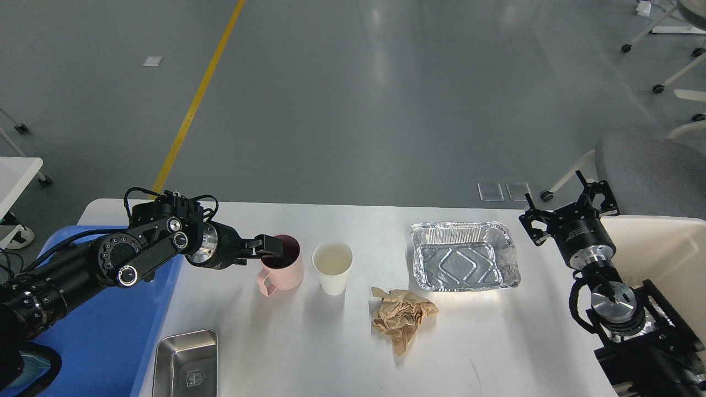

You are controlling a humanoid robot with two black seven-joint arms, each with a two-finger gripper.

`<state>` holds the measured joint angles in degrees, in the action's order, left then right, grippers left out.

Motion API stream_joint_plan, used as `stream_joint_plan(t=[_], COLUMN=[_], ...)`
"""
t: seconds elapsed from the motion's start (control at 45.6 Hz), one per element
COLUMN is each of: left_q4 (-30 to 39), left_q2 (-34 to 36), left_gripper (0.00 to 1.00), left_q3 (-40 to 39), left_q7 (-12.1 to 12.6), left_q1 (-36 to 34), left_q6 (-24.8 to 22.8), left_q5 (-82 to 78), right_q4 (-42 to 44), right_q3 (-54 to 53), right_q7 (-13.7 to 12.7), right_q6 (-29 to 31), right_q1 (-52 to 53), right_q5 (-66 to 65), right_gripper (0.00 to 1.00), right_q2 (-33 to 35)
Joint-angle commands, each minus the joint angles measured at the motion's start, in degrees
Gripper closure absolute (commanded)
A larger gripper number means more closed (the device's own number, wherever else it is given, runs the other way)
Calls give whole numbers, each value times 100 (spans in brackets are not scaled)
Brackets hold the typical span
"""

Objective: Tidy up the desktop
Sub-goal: 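Grasp the pink mug rim with the left gripper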

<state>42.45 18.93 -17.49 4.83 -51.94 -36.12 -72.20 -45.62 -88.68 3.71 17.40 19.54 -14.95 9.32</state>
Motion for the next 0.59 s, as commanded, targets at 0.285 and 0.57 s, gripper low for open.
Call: stream_joint_plan(t=[0.285,0.57], left_q4=[0,8], left_q2=[-12,-134], left_gripper=[54,70], left_q3=[0,0], left_q7=[9,44], left_q1=[-9,9], left_q6=[-71,-18], left_q5=[-75,-75], right_q4=[0,9], right_q3=[-9,-9], right_q7=[7,7], right_q6=[9,18], right_q1=[-47,-109], right_q5=[1,-8], right_gripper=[0,0], right_q2=[8,-1])
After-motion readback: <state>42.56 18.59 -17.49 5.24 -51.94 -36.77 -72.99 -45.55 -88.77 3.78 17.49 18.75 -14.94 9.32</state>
